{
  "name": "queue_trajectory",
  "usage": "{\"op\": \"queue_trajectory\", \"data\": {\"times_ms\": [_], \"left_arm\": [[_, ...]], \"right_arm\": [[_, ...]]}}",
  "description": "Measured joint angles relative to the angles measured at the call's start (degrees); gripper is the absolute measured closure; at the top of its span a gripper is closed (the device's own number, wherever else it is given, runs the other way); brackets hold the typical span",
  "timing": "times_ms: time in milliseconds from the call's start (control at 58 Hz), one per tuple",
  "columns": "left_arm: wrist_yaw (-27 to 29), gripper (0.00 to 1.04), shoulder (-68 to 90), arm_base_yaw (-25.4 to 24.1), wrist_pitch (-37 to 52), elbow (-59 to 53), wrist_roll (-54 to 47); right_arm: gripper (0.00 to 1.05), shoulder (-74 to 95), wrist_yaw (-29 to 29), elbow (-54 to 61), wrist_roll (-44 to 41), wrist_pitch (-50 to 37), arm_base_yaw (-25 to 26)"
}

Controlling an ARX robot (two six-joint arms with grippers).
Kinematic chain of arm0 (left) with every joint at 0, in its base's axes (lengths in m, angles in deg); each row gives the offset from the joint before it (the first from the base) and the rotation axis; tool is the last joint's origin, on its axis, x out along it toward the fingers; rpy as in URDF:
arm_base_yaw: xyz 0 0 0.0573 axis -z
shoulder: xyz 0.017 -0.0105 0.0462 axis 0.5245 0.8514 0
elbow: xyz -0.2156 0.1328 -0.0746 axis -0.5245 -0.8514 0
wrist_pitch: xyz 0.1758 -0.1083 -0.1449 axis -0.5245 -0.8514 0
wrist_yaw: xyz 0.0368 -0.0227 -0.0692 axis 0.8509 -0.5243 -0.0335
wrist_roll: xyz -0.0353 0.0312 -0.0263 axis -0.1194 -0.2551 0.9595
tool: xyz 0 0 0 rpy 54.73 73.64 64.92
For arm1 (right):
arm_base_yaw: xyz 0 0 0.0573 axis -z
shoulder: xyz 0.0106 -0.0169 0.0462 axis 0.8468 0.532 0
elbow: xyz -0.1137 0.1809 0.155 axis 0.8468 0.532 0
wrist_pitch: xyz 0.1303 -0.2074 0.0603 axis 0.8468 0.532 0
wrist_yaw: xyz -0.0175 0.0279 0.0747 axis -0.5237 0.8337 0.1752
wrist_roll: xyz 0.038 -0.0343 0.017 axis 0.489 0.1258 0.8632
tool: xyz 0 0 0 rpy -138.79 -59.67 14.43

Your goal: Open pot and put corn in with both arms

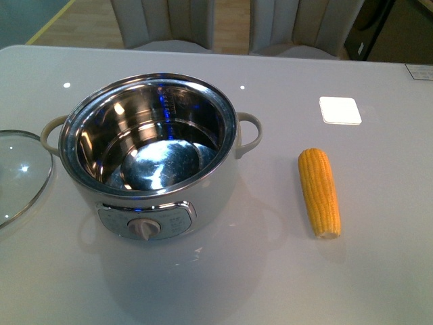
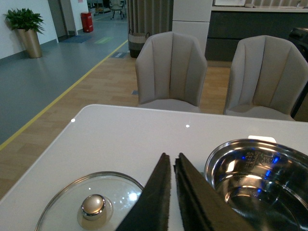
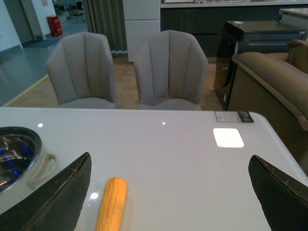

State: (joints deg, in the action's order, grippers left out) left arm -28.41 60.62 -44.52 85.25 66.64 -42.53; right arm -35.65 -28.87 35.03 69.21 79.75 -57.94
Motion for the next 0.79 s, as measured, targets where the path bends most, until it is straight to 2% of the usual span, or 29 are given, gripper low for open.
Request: {"op": "queue_trajectory", "data": {"times_ms": [362,397,448,793], "left_arm": [[6.71,1.01,-15.41,6.78,-13.81,-0.66,0.28],[11.15,1.01,-17.46,10.01,-15.82,-0.66,0.33],[11.52,1.01,-19.61,12.31,-17.75,-0.68,0.28],[12.17,1.01,-27.91,12.74,-25.86,-0.68,0.31]], "right_arm": [[0.09,0.00,0.00,0.00,0.00,0.00,0.00],[0.09,0.00,-0.02,0.00,0.00,0.00,0.00],[0.09,0.00,0.00,0.00,0.00,0.00,0.00],[0.09,0.00,0.00,0.00,0.00,0.00,0.00]]}}
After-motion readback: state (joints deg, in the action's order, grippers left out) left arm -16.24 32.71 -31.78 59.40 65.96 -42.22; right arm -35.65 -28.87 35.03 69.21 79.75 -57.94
